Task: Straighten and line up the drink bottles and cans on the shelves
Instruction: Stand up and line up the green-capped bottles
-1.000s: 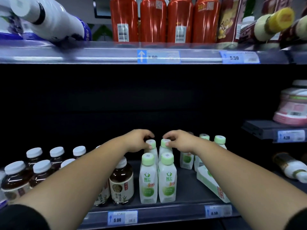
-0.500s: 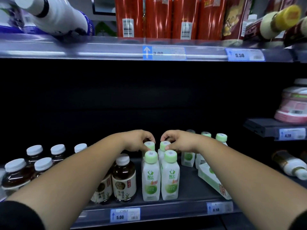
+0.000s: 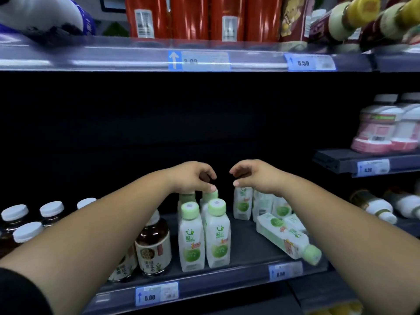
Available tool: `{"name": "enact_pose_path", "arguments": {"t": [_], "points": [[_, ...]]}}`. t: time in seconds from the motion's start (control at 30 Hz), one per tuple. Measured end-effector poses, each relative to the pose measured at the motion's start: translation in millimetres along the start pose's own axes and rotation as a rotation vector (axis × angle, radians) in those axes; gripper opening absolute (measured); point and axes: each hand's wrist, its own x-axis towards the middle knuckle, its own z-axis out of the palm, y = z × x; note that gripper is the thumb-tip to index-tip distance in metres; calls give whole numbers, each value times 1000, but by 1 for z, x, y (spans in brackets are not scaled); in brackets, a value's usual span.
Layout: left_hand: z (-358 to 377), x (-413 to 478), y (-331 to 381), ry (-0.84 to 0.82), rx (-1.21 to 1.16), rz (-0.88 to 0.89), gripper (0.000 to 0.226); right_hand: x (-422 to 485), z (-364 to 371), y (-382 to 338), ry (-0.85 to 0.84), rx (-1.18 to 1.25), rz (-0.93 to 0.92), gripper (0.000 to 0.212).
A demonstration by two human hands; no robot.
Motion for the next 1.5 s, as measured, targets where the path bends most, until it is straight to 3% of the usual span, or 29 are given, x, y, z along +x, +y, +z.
{"name": "enact_pose_path", "arguments": {"t": [0.13,0.43,0.57,0.7,1.07,1.33,1.5], "points": [[18,24,25,6,86,23,37,-9,-29,28,77,-39,23,29],[42,75,74,37,180,19,51,5,-74,76,52,-289,18,28],[50,98,73,43,279,-51,66,16,-75,84,98,-476,-14,44],[58,117,69,-31,346,-115,66,28,-70,85,-25,-674,43,62],[42,111,56,-167,374,-143,56,41,-51,78,-96,-655,6,58],[31,66,48,-147,338,-167,38,44,-37,50,-110,-536,-62,56],[32,53,50,-124,322,-166,37,31,-41,40,-209,-508,-95,47]]}}
